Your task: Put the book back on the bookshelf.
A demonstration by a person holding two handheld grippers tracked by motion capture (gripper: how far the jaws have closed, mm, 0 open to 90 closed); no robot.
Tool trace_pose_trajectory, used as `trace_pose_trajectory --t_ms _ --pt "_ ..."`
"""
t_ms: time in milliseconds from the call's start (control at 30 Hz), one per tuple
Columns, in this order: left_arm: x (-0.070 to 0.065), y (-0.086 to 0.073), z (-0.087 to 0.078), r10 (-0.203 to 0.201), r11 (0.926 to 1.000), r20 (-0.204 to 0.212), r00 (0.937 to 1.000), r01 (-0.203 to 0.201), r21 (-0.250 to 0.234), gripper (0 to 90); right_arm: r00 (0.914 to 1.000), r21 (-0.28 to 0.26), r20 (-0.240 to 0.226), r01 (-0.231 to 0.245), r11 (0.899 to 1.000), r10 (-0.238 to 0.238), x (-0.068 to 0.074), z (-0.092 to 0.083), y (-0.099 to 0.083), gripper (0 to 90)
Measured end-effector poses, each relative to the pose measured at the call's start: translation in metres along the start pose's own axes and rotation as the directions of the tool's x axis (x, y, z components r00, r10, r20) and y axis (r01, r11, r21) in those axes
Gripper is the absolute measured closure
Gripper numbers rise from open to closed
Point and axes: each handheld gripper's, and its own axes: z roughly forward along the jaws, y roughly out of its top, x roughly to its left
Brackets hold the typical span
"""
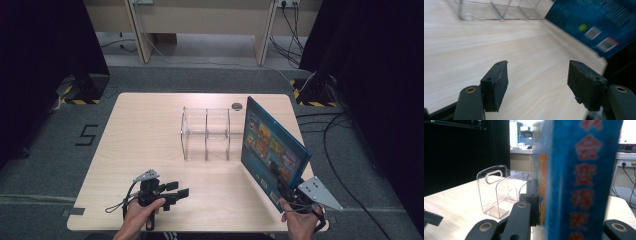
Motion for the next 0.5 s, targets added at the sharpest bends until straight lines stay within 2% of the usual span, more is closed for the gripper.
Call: trace_pose_trajectory --t_ms 33,67,100,133,167,267,367,467,500 --pt "0.000 0.000 0.000 0.039 0.9992 -0.037 0.9985 -0.039 0.006 30.6 1.0000 -0.003 -0.005 -0.003 1.000 0.003 0.001 0.003 0.002 83.1" --pt "0.000 0.000 0.000 0.039 0.9992 -0.037 0.9985 -0.039 0.006 30.0 1.0000 -0.003 -0.005 -0.003 1.000 0.003 0.001 0.003 0.002 83.1" --pt "0.000 0.001 0.000 0.089 0.9960 -0.078 0.9929 -0.089 0.010 29.9 1.0000 -0.007 -0.002 0.000 1.000 0.000 0.001 0.006 0.003 83.1" --pt "0.000 0.001 0.000 0.089 0.9960 -0.078 0.9929 -0.089 0.010 29.9 1.0000 -0.007 -0.002 0.000 1.000 0.000 0.001 0.006 0.003 83.1" --pt "-0.001 0.001 0.000 0.126 0.9920 -0.103 0.9867 -0.125 0.021 29.9 1.0000 -0.009 -0.002 -0.004 1.000 0.004 0.001 0.009 0.004 83.2" --pt "-0.001 0.001 0.001 0.131 0.9914 -0.104 0.9860 -0.129 0.022 29.5 0.9999 -0.014 0.001 -0.011 1.000 0.011 0.002 0.014 0.007 83.2" --pt "-0.001 -0.001 0.003 0.149 0.9883 -0.115 0.9822 -0.144 0.051 28.9 0.9999 -0.019 0.009 -0.011 1.000 0.011 0.003 0.021 0.009 83.1" --pt "-0.001 -0.001 0.004 0.155 0.9873 -0.118 0.9810 -0.149 0.055 28.6 0.9998 -0.022 0.015 -0.012 1.000 0.012 0.002 0.025 0.010 83.1" --pt "-0.001 -0.001 0.003 0.163 0.9862 -0.128 0.9783 -0.158 0.050 28.6 0.9998 -0.023 0.018 -0.010 1.000 0.011 0.002 0.029 0.011 83.1"
